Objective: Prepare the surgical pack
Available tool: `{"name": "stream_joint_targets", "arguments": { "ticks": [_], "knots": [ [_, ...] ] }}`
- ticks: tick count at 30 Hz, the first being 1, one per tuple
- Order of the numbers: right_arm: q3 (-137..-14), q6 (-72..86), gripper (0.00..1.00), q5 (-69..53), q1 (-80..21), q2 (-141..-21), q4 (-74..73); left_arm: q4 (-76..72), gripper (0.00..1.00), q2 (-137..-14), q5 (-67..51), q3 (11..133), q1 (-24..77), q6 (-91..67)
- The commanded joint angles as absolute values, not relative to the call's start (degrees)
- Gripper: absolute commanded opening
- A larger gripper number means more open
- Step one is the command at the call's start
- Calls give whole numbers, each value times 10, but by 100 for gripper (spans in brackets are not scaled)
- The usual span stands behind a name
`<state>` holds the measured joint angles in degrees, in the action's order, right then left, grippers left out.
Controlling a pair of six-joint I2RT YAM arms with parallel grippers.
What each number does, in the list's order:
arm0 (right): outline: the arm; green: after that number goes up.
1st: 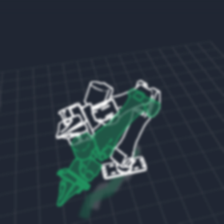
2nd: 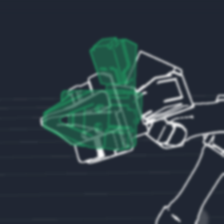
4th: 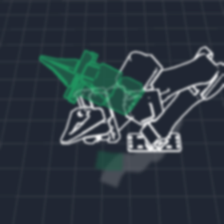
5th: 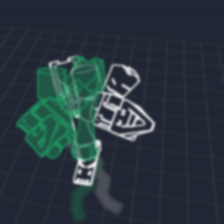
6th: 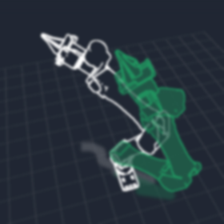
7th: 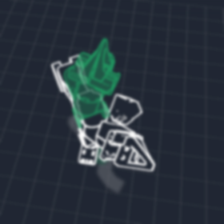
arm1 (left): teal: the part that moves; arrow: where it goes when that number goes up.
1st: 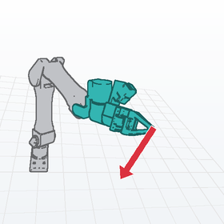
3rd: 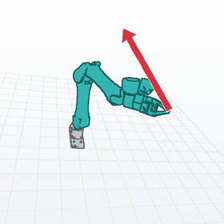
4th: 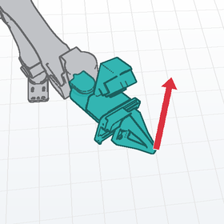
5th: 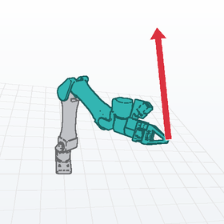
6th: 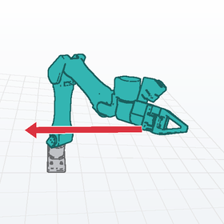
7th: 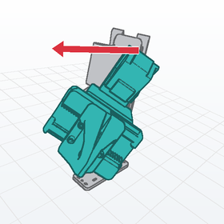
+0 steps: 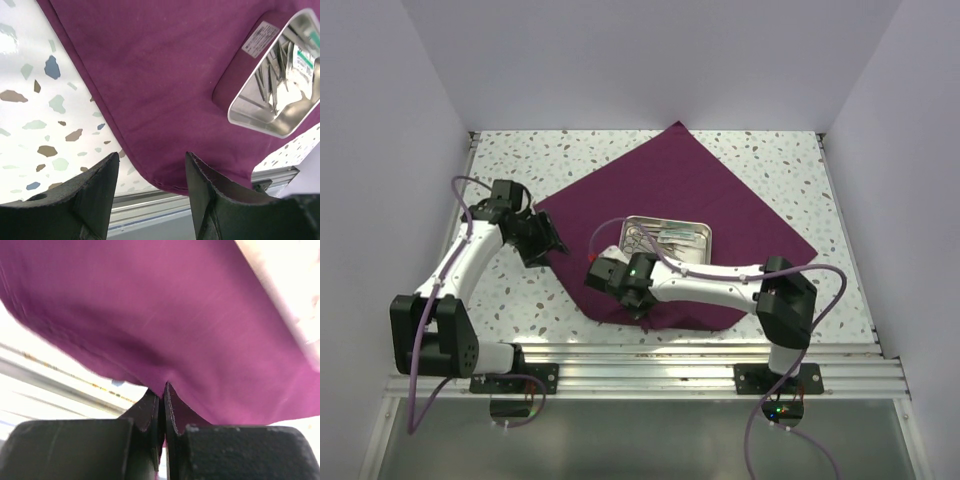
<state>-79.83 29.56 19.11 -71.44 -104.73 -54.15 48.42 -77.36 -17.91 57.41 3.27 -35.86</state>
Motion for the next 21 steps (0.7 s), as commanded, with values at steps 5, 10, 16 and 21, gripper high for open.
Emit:
{"name": "stream_joint_targets", "arguments": {
  "ticks": [5, 10, 16, 21],
  "knots": [
    [-943, 204, 0, 242, -627, -1073, -577, 485, 59, -817, -167, 649, 11, -343],
    [-1020, 178, 0, 248, -569, -1096, -597, 498, 59, -845, -171, 686, 1, -323],
    [-1074, 171, 0, 237, -530, -1122, -616, 496, 59, -865, -183, 699, -17, -314],
    [-1085, 169, 0, 231, -509, -1133, -610, 487, 59, -880, -185, 691, -16, -309]
  ]
}}
